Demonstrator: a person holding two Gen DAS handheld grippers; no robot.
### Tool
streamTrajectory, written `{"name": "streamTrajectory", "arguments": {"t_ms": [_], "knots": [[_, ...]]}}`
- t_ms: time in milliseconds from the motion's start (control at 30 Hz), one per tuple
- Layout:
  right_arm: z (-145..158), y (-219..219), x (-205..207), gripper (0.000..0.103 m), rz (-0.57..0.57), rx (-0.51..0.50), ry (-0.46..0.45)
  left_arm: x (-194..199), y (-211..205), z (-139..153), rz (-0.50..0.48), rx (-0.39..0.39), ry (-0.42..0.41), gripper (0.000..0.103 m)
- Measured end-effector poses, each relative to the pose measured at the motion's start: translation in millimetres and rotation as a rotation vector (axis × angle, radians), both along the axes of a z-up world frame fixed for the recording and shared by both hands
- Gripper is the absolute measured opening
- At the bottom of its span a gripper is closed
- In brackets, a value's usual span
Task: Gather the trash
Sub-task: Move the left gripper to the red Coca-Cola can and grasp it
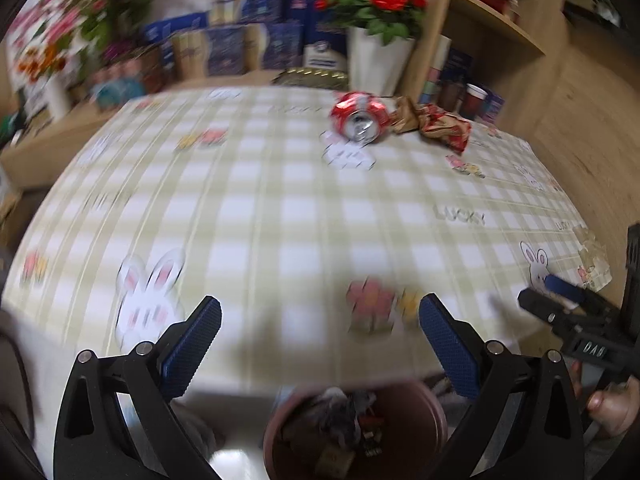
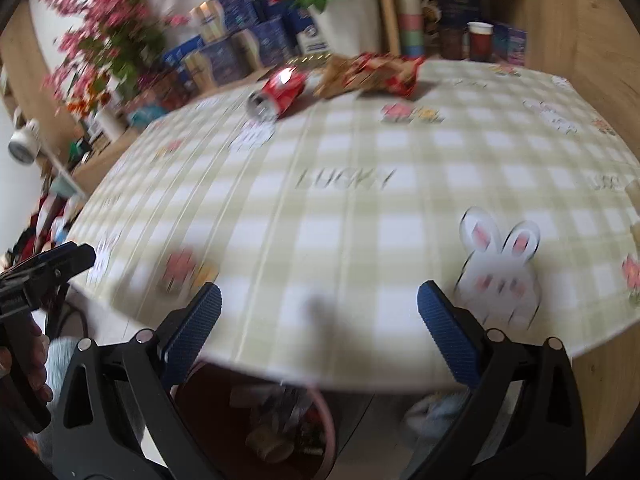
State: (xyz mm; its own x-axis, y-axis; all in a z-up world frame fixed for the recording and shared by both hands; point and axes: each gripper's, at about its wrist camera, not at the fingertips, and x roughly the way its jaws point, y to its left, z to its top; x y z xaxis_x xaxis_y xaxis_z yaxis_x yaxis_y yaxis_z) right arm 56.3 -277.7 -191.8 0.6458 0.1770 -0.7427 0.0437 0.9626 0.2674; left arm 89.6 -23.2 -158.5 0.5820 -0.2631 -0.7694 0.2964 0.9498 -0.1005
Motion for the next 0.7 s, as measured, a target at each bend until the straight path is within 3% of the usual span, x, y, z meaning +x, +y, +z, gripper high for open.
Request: {"name": "streamTrajectory", "arguments": {"t_ms": [267, 433, 600, 700], "knots": [[4.0, -50.2, 51.3, 0.097, -0.079, 0.023, -0.036, 112.6, -97.9, 3.3, -0.160, 0.196, -0.086, 0.097], [-2.6, -80.5, 74.5, 0.097, -0.126, 0.055, -0.033, 205.0, -158.5, -4.4, -0.157, 0.358, -0.119, 0.097], [-1.2, -98.0, 93.1, 0.097, -0.140, 0.046, -0.045, 269.7, -190.0, -32.7, -0.139, 0.528, -0.067, 0.097], [-0.8, -106.3, 104.2, 0.097, -0.137, 0.036, -0.043, 295.6, -187.7, -47.5, -0.107, 0.560, -0.010, 0.097]]}}
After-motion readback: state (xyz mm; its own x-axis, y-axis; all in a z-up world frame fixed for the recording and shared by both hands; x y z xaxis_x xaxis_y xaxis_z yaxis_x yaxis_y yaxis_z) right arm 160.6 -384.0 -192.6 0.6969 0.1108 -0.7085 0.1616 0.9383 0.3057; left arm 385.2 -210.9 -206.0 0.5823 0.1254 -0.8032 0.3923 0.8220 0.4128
